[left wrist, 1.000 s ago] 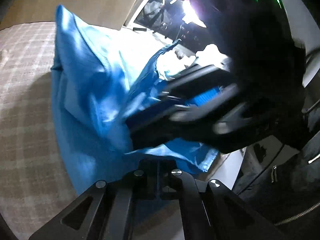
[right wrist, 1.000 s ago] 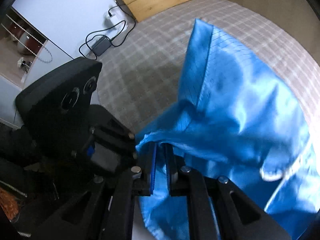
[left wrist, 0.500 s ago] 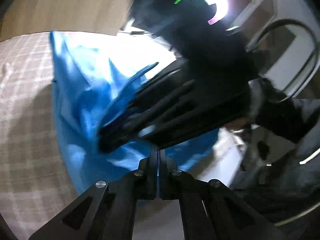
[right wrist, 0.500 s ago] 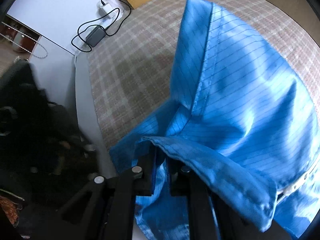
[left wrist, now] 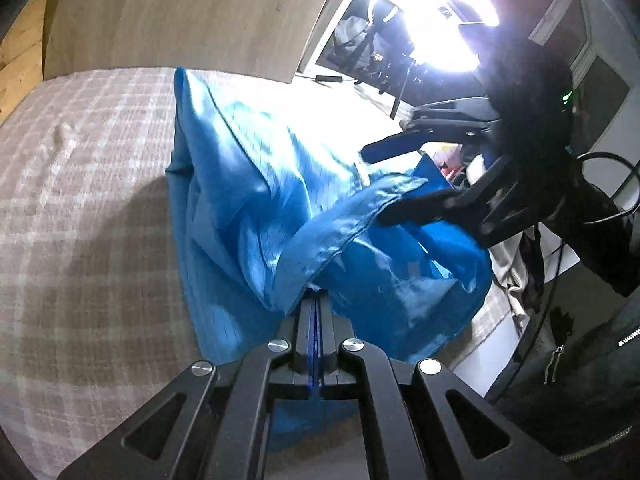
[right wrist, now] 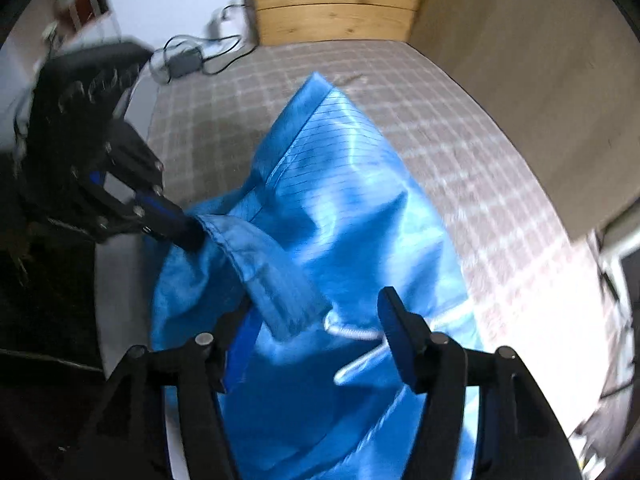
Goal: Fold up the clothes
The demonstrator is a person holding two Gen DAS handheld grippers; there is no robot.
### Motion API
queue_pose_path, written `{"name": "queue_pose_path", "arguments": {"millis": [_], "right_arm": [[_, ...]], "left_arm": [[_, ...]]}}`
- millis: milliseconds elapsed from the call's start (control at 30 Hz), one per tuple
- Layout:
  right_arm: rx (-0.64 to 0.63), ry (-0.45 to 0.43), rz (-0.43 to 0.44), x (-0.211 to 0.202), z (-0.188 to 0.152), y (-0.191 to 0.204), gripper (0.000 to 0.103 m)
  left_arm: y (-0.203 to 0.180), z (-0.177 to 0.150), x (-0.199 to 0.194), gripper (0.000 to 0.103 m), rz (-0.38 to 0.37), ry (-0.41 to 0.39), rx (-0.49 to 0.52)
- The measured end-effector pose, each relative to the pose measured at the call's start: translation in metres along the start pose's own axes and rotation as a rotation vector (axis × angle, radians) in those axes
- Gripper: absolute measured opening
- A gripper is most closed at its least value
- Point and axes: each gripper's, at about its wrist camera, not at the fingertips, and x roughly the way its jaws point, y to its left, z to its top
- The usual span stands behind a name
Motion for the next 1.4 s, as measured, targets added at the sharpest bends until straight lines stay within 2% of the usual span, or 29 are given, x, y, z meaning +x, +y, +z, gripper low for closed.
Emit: {"name": "queue_pose_path", "arguments": {"millis": [67, 133, 167, 200, 267, 367, 433, 567, 700, 833, 933, 1000, 1133, 1233, 1400], "right_arm": [[-0.037, -0.02, 0.041, 0.01, 0.005, -0.002, 0.058], [-0.077, 0.001, 0.099, 0.026, 0.012, -0.004, 0.047], [-0.094, 0.043, 0.14, 0.036, 0.015, -0.004, 0.019], [-0.111, 0.099, 0.188, 0.047, 0.017, -0.004, 0.003], [-0.158, 0.187, 0.289, 0.057, 0.019, -0.001, 0.003], [-0.207, 0.33, 0.517, 0.052, 0.018, 0.002, 0.003], [-0.232, 0.417, 0.583, 0.056, 0.012, 0.002, 0.003], [-0.066, 0.447, 0.565, 0.095, 0.008, -0.03, 0.003], [0.02, 0.338, 0.562, 0.094, 0.008, -0.04, 0.005], [0.096, 0.248, 0.564, 0.087, 0.007, -0.048, 0.005], [0.109, 0.231, 0.558, 0.084, 0.007, -0.05, 0.005], [0.108, 0.236, 0.554, 0.083, 0.01, -0.051, 0.005], [0.086, 0.266, 0.56, 0.081, 0.016, -0.051, 0.005], [0.069, 0.278, 0.542, 0.079, 0.022, -0.053, 0.005], [0.097, 0.244, 0.484, 0.083, 0.036, -0.062, 0.005]], "left_arm": [[0.004, 0.005, -0.003, 0.0, 0.015, 0.001, -0.003], [0.002, 0.009, 0.003, 0.0, 0.027, 0.005, -0.014], [0.0, 0.012, 0.005, 0.0, 0.029, 0.007, -0.017], [-0.002, 0.014, 0.005, 0.0, 0.035, 0.01, -0.011], [-0.005, 0.019, 0.004, 0.0, 0.045, 0.022, 0.012], [-0.013, 0.024, 0.007, 0.0, 0.044, 0.053, 0.051], [-0.015, 0.024, 0.014, 0.0, 0.057, 0.078, 0.065], [-0.004, 0.013, 0.037, 0.0, 0.069, 0.173, 0.033], [-0.002, 0.011, 0.032, 0.0, 0.075, 0.179, 0.029], [-0.007, 0.022, 0.008, 0.0, 0.08, 0.152, 0.034], [-0.023, 0.033, -0.004, 0.0, 0.017, 0.132, 0.065], [-0.03, 0.034, 0.002, 0.0, -0.014, 0.146, 0.1], [-0.02, 0.025, 0.029, 0.0, 0.014, 0.223, 0.106], [-0.007, 0.025, 0.033, 0.0, 0.036, 0.218, 0.092], [0.0, 0.025, 0.031, 0.0, 0.056, 0.2, 0.113]]}}
